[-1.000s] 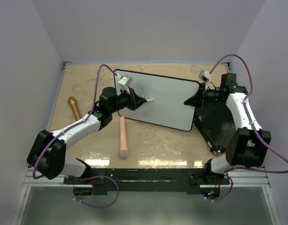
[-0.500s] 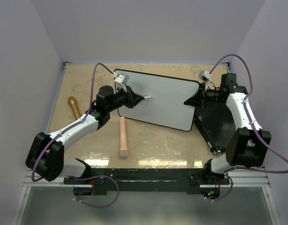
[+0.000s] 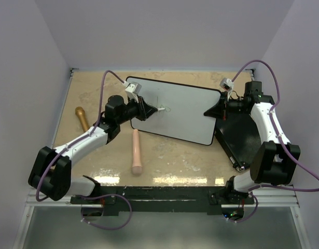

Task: Write a sentence on the whiteboard
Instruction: Write on the whiteboard at the center of the board.

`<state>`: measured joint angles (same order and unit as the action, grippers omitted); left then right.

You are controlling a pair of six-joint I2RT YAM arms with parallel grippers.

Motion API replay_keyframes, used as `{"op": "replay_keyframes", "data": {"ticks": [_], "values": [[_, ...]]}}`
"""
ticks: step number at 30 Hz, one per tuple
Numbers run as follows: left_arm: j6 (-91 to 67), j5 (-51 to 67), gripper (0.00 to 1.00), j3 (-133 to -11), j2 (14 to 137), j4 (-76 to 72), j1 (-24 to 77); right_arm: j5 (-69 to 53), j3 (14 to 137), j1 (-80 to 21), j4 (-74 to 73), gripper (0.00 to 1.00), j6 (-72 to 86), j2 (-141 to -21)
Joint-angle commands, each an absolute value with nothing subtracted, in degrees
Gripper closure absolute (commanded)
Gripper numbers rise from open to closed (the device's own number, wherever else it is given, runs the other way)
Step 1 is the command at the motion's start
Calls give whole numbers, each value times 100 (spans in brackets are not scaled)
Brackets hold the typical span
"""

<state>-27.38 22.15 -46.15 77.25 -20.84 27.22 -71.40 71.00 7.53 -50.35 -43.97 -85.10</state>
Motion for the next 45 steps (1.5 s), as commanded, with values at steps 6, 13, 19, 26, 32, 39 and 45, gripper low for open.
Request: {"op": "replay_keyframes", "data": {"ticks": [6,13,19,26,32,39,45], "values": [[-2531,2285,100,-4605,8033,-1899,2663,-6899,7198,712,-5142,100,-4623,-8411],[-2549,2469,100,-4658,8191,-1907,2725,-6899,7207,703,-5142,100,-4623,-8411],[-2707,2610,100,-4825,8340,-2171,2830,-6891,7198,703,-5142,100,-4623,-8402],[-2874,2733,100,-4913,8262,-2417,2830,-6891,7207,712,-5142,100,-4632,-8402],[-3102,3050,100,-4808,7919,-2689,2830,-6891,7207,703,-5150,100,-4632,-8402],[-3225,3208,100,-4790,7585,-2760,2830,-6882,7198,703,-5142,100,-4632,-8402],[-3173,3156,100,-4869,7541,-2690,2918,-6882,7207,703,-5133,100,-4623,-8420]]}}
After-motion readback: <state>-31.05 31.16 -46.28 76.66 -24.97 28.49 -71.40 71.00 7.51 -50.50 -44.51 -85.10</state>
